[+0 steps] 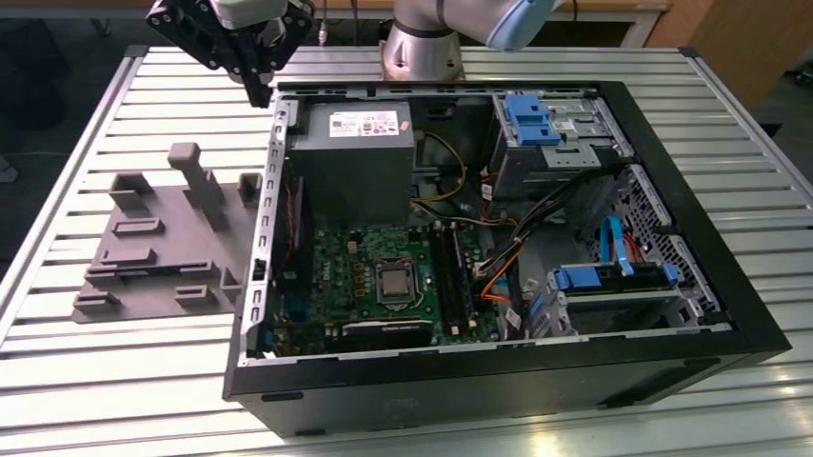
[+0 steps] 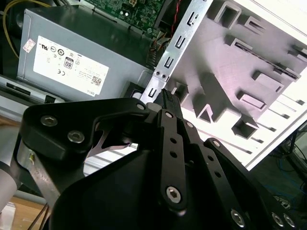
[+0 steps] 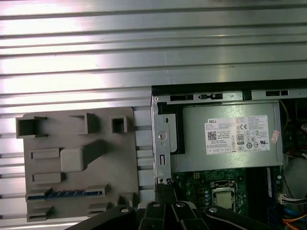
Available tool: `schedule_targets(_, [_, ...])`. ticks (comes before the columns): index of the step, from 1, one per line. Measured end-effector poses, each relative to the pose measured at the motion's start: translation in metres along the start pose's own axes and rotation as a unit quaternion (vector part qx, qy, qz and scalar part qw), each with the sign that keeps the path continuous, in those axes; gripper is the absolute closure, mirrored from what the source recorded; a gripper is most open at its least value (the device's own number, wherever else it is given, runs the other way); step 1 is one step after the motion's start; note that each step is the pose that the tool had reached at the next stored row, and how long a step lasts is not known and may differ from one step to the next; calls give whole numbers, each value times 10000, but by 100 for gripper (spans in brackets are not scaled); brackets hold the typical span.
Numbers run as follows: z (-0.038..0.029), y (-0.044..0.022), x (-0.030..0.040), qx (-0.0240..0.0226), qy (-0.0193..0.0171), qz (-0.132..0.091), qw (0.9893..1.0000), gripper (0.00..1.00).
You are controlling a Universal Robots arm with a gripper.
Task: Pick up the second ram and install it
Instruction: 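Reach for the second ram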
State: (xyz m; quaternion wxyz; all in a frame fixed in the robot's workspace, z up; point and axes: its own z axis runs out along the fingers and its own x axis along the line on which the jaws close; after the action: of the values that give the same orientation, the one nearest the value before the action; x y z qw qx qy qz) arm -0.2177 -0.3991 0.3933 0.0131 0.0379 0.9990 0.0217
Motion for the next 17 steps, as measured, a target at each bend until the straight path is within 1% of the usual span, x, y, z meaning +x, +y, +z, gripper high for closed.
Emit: schedule_targets(17, [-1,-5,58,0,0,0,10000,89])
